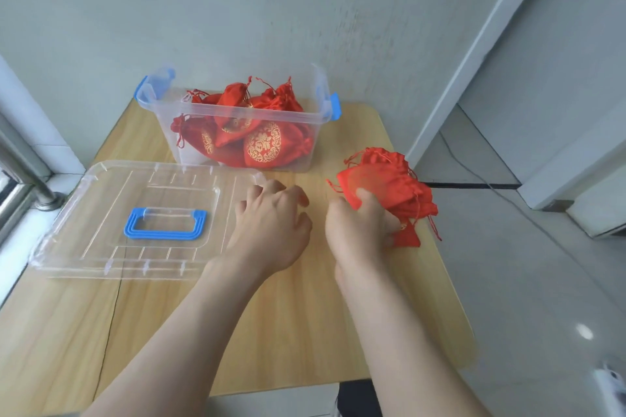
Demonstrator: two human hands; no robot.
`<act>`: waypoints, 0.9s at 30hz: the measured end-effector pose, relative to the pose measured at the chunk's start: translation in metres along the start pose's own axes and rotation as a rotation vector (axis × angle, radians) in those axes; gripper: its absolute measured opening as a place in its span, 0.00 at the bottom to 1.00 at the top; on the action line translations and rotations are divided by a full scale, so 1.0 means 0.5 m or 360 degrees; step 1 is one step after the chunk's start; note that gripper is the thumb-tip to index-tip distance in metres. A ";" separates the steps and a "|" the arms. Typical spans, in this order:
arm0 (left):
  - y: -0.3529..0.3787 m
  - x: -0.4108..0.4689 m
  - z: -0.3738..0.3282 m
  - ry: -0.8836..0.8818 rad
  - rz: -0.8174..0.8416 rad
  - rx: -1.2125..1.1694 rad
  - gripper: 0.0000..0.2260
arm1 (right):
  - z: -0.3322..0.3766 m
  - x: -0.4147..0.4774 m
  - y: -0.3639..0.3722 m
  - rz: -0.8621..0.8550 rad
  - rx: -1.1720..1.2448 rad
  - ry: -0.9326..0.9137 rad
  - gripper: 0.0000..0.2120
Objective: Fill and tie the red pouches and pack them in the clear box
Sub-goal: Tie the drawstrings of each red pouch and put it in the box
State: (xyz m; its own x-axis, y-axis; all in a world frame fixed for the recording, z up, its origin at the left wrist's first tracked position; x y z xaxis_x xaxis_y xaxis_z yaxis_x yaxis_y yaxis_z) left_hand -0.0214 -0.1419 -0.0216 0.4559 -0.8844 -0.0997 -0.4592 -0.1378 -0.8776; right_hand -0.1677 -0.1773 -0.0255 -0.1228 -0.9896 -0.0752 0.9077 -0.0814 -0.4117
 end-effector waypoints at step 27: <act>0.001 -0.004 -0.009 0.0020 -0.0051 -0.0063 0.10 | 0.007 0.042 0.001 0.0191 0.0362 0.0176 0.08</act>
State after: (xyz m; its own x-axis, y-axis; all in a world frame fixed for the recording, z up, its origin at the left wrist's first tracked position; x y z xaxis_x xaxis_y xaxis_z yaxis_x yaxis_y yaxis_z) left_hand -0.0260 -0.1420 -0.0196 0.4616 -0.8847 -0.0655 -0.4742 -0.1837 -0.8610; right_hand -0.1683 -0.1986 -0.0242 -0.0405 -0.9757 -0.2152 0.9836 -0.0011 -0.1802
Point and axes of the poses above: each hand's wrist, its own x-axis towards the middle knuckle, its own y-axis out of the palm, z = x × y, the point moved 7 cm from there along x, towards the middle knuckle, and after that the axes turned 12 degrees about -y, right-handed, at the moved point
